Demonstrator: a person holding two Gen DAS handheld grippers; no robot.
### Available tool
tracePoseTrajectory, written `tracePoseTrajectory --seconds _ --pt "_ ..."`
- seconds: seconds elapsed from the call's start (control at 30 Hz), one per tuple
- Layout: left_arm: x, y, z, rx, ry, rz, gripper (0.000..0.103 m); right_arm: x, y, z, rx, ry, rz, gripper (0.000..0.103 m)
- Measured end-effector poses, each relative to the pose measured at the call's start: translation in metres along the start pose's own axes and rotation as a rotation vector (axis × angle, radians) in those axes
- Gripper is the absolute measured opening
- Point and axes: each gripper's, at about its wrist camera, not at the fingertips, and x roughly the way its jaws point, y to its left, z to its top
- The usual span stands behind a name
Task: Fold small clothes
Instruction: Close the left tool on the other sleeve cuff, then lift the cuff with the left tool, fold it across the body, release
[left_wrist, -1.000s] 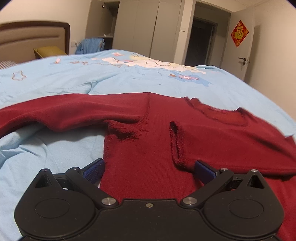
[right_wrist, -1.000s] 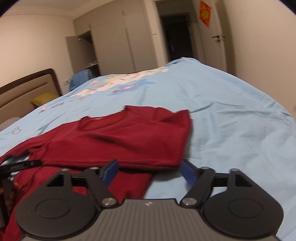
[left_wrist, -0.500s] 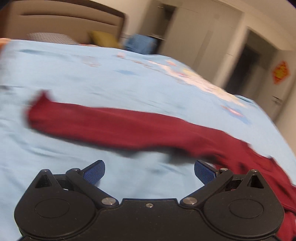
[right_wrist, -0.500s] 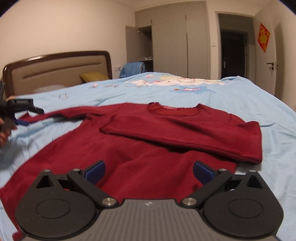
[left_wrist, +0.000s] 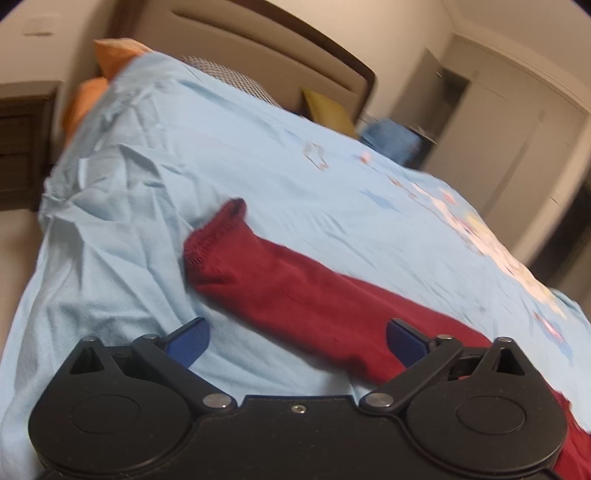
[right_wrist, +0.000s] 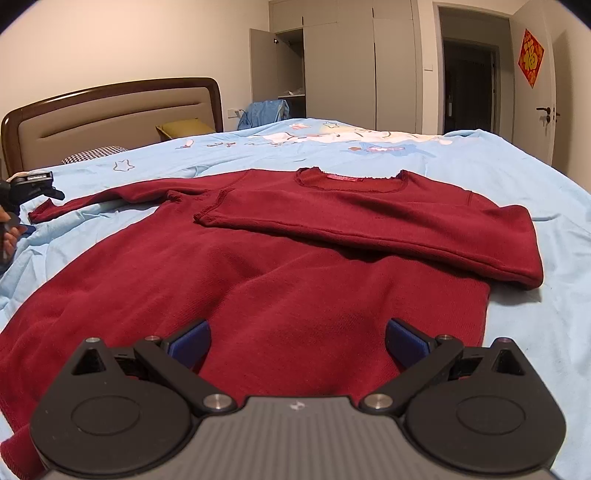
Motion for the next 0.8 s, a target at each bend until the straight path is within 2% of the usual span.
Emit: tracePoseTrajectory --seconds 0.07,0.2,0.3,0.4,0.47,0.53,0.63,0.8 --pt "0.001 -0.002 0.0 -0.016 -0.043 0.03 0.083 0.0 0.0 -0.001 -0.004 -0.001 0.0 0.103" --pt "0.002 0.003 0.006 -0.094 -0.051 0.014 0.042 0.002 0.0 -0.003 -0.007 0.002 0.001 0.103" --pt "0.008 0.011 0.008 -0.166 -0.031 -0.009 0.041 0.003 0.0 -0.003 -0.007 0.003 0.003 0.103" --pt "0.015 0.015 0.009 -0.192 -0.039 -0.013 0.041 0.003 0.0 -0.004 -0.007 0.003 0.003 0.103" --pt "0.017 0.016 0.009 -0.194 -0.046 -0.007 0.037 0.003 0.0 -0.004 -0.006 0.003 0.003 0.103" --pt "0.018 0.014 0.01 -0.183 -0.055 0.011 0.016 0.003 0.0 -0.004 -0.006 0.002 0.003 0.103" --pt "0.019 0.011 0.015 -0.17 -0.061 0.006 0.006 0.003 -0.001 -0.005 -0.002 -0.004 0.006 0.103" --pt "0.005 -0.018 0.033 -0.045 -0.137 -0.058 0.005 0.0 -0.004 -0.009 0.016 -0.035 0.019 0.103"
